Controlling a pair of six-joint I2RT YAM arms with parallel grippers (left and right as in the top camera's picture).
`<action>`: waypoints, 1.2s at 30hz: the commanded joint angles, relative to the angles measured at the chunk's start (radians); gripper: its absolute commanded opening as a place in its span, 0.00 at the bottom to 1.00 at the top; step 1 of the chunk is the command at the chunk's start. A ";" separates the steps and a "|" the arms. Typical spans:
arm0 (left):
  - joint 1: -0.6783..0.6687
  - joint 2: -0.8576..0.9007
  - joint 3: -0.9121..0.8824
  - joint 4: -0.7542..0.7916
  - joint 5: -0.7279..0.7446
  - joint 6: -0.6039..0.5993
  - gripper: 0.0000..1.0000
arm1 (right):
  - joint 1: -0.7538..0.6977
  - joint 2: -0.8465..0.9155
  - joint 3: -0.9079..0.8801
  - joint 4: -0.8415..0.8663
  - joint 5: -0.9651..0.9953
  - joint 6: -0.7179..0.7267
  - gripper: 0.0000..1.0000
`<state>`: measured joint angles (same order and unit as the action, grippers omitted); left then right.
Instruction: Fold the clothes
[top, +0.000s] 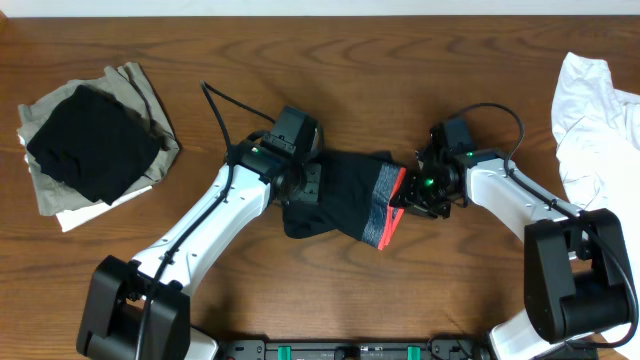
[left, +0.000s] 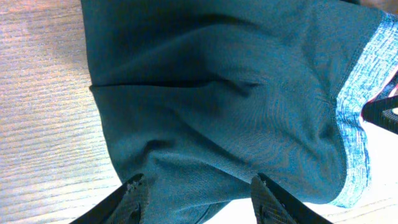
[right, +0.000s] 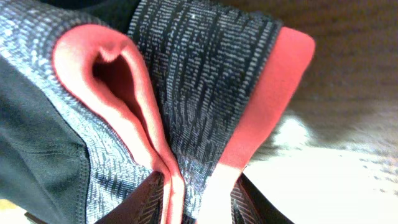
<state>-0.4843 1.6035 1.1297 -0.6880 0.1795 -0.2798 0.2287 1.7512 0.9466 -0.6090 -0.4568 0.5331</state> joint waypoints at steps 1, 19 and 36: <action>0.003 0.001 -0.013 -0.004 -0.008 0.021 0.56 | 0.005 0.002 -0.006 0.006 -0.026 -0.018 0.33; 0.003 0.001 -0.013 -0.008 -0.008 0.021 0.55 | 0.003 0.004 -0.009 0.101 -0.049 -0.112 0.49; 0.003 0.001 -0.013 -0.045 -0.008 0.020 0.56 | 0.031 0.097 -0.016 0.161 -0.075 -0.111 0.08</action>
<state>-0.4843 1.6035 1.1297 -0.7151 0.1799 -0.2798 0.2405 1.8179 0.9401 -0.4473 -0.5323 0.4309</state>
